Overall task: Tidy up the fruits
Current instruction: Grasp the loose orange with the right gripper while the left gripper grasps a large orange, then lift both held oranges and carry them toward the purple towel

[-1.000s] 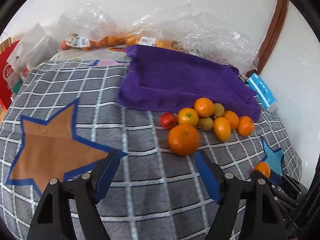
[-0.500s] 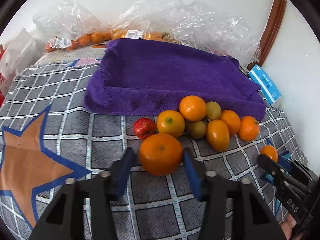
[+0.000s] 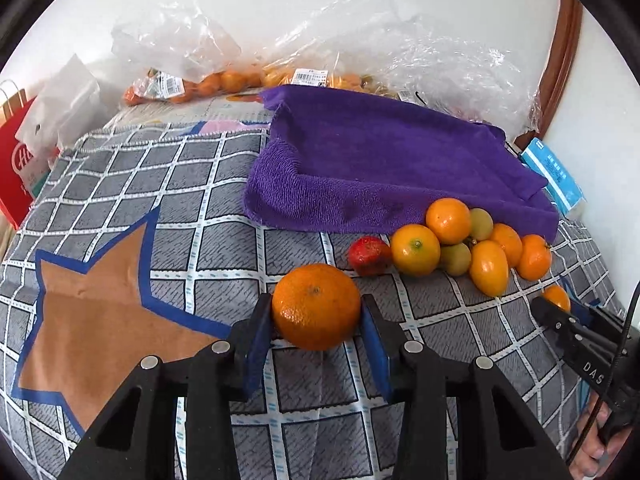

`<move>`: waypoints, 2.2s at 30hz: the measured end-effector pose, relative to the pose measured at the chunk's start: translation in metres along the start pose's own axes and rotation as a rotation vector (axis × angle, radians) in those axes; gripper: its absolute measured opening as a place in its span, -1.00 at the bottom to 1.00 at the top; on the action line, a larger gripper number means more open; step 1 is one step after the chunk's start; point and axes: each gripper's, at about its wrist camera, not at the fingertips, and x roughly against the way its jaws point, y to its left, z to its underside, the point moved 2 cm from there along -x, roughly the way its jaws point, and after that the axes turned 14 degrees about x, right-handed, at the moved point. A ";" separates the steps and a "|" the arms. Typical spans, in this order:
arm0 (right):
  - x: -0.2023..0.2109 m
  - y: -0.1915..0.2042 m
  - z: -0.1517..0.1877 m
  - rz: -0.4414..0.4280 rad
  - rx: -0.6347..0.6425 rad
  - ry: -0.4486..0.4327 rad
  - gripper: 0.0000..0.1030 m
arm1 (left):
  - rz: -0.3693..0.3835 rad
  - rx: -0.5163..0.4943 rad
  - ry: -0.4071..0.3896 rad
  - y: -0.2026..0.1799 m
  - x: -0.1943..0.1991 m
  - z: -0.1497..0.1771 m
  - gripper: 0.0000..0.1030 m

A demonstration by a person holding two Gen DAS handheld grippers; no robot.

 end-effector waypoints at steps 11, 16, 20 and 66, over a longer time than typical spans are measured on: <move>0.000 0.000 0.001 -0.014 0.007 0.000 -0.25 | 0.043 -0.002 0.016 -0.002 -0.003 -0.001 0.07; 0.001 0.000 0.004 -0.021 0.014 -0.004 -0.25 | 0.065 0.024 0.010 0.002 0.000 -0.001 -0.22; 0.004 -0.004 0.007 -0.050 -0.012 -0.028 -0.38 | 0.137 0.100 0.010 0.013 0.003 -0.003 -0.23; 0.061 0.012 -0.040 -0.001 -0.015 -0.166 -0.38 | 0.097 0.185 -0.185 0.028 0.069 -0.053 -0.23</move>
